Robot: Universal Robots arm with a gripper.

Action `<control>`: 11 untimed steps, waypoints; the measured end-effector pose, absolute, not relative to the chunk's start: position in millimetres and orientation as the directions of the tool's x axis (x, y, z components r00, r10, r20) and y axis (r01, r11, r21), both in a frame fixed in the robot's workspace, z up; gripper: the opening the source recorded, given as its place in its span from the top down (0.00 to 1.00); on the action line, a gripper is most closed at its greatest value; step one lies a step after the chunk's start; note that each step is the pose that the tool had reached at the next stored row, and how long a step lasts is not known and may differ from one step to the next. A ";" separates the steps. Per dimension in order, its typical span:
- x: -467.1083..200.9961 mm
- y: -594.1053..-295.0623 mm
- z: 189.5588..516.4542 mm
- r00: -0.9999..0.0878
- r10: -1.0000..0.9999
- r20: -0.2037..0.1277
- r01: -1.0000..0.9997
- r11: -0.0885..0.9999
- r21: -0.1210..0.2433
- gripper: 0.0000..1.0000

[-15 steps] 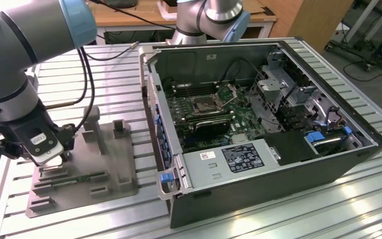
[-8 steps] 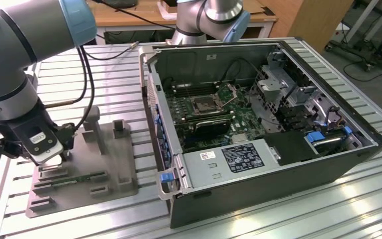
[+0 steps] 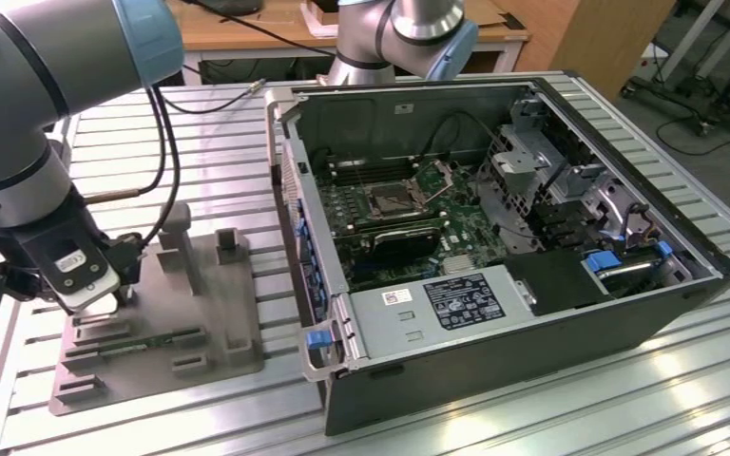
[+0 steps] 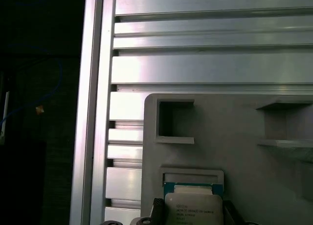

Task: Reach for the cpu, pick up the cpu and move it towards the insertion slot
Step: 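Pick up the cpu and move it towards the insertion slot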

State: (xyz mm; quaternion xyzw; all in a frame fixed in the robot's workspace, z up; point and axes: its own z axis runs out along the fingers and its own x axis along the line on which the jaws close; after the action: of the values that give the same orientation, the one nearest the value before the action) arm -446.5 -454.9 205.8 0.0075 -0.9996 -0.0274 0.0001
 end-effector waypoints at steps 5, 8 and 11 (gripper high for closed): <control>-446.6 -455.0 207.0 -1.000 -0.015 0.000 -0.015 0.998 0.055 0.45; -446.5 -455.0 207.0 -1.000 -0.015 0.000 -0.015 0.998 0.055 0.45; -446.6 -455.0 207.4 -1.000 -0.015 0.000 -0.015 0.998 0.057 0.45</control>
State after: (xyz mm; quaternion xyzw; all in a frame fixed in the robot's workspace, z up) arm -446.6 -455.0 207.4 0.0075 -0.9996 -0.0284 0.0002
